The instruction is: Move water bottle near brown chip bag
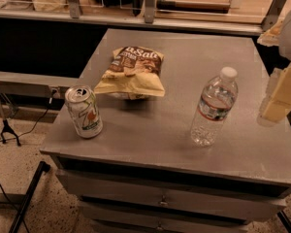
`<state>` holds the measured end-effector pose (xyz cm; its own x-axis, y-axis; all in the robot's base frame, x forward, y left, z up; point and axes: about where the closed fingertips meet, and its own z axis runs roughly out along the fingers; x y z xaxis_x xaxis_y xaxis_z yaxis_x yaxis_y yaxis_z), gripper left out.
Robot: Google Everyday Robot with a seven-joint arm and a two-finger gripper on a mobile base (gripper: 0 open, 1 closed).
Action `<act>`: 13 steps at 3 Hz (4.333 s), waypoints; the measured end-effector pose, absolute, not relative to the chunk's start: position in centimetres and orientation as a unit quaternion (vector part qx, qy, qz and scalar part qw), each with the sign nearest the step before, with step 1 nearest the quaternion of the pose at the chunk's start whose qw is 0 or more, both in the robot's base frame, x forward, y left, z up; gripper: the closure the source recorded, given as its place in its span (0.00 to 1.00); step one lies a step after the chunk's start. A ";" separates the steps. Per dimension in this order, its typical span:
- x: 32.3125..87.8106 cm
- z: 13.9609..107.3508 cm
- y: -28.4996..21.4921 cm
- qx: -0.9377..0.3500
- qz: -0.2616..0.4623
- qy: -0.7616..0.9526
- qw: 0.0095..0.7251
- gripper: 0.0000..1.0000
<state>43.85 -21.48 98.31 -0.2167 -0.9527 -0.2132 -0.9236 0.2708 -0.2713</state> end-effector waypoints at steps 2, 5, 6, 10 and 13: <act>44.1 97.7 -20.6 -0.606 -0.023 0.776 0.175 0.00; 44.8 94.6 -14.7 -0.595 0.120 0.764 0.220 0.00; 44.8 94.6 -14.7 -0.595 0.120 0.764 0.220 0.00; 45.1 95.0 -14.1 -0.599 0.117 0.758 0.227 0.86; 52.6 98.9 -12.4 -0.591 0.109 0.749 0.280 1.00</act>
Offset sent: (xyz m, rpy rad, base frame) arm 0.0062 0.0257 -0.0236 0.1082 0.0683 0.0475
